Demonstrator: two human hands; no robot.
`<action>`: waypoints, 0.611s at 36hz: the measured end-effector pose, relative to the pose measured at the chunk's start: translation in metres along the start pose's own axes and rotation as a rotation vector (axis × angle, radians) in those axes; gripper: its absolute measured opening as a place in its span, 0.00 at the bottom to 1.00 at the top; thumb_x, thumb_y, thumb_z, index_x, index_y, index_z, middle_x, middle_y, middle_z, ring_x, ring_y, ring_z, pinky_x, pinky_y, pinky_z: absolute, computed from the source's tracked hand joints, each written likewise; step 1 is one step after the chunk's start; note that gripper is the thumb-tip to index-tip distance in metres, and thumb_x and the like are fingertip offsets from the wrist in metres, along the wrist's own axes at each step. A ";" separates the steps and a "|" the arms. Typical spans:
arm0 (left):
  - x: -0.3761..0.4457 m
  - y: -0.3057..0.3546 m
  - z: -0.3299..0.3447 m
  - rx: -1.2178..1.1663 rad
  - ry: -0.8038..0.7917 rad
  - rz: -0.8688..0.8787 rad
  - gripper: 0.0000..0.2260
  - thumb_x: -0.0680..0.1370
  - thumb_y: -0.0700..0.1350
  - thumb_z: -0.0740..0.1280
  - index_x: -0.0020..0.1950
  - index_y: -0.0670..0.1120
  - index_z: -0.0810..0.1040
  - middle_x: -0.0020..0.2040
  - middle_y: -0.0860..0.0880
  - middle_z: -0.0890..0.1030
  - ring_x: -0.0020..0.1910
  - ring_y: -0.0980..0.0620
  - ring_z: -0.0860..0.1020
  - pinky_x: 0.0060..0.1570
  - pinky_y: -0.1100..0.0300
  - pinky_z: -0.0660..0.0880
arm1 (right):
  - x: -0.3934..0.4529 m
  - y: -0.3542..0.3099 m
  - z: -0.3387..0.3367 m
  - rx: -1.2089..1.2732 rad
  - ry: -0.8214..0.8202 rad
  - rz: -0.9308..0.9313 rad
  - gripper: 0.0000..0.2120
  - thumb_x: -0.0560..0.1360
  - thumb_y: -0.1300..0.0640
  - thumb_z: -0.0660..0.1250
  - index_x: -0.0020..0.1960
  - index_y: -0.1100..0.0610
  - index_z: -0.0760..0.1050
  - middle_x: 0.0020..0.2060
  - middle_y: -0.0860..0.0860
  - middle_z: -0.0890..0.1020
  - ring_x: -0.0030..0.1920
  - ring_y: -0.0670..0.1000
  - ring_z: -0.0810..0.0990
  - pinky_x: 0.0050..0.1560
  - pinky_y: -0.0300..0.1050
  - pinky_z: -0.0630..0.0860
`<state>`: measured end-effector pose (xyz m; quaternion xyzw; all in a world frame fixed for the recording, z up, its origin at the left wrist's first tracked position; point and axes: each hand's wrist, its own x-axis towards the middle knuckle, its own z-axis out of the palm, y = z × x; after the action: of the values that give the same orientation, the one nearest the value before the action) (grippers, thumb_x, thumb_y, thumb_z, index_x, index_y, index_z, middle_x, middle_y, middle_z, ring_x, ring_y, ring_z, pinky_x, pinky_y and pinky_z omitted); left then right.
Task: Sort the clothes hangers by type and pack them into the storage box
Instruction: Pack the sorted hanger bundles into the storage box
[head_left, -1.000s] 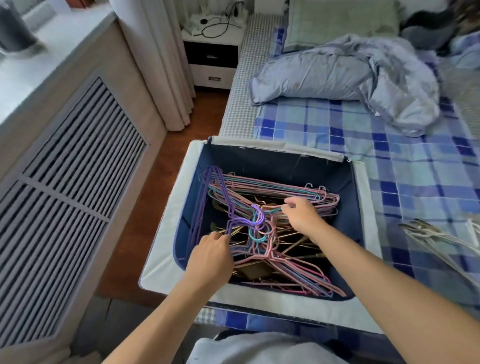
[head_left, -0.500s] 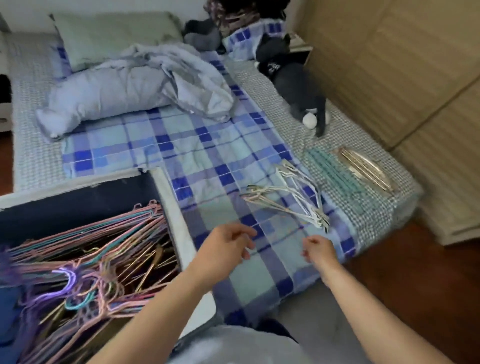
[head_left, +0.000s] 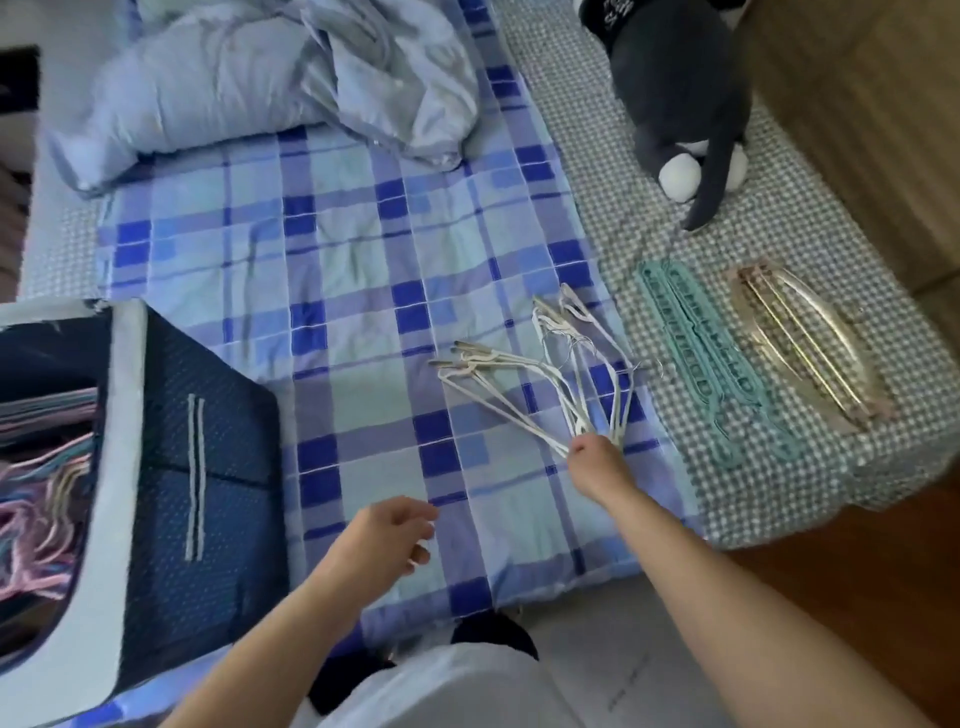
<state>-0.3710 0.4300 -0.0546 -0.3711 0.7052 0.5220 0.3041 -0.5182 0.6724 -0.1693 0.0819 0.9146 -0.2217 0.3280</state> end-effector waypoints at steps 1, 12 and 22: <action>-0.002 0.000 -0.001 -0.014 0.034 -0.014 0.11 0.83 0.38 0.62 0.53 0.49 0.82 0.47 0.48 0.85 0.42 0.48 0.84 0.47 0.54 0.81 | 0.016 -0.004 -0.005 -0.027 0.049 -0.027 0.07 0.77 0.64 0.59 0.47 0.62 0.75 0.44 0.60 0.78 0.44 0.61 0.78 0.40 0.48 0.71; 0.011 -0.029 -0.001 -0.165 0.216 -0.239 0.12 0.83 0.36 0.59 0.53 0.45 0.82 0.45 0.46 0.84 0.37 0.49 0.81 0.37 0.59 0.75 | 0.133 -0.011 0.014 -0.215 -0.031 0.020 0.17 0.79 0.60 0.63 0.67 0.63 0.70 0.59 0.61 0.80 0.55 0.63 0.81 0.49 0.50 0.78; 0.017 0.017 0.021 -0.083 0.097 -0.190 0.10 0.84 0.38 0.61 0.57 0.48 0.80 0.50 0.48 0.83 0.44 0.48 0.83 0.46 0.59 0.81 | 0.088 -0.012 0.004 -0.157 0.077 -0.086 0.12 0.82 0.64 0.53 0.62 0.61 0.69 0.57 0.59 0.78 0.54 0.64 0.80 0.47 0.54 0.75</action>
<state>-0.3933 0.4499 -0.0652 -0.4734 0.6584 0.5012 0.3021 -0.5874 0.6601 -0.2239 0.0249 0.9438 -0.1599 0.2883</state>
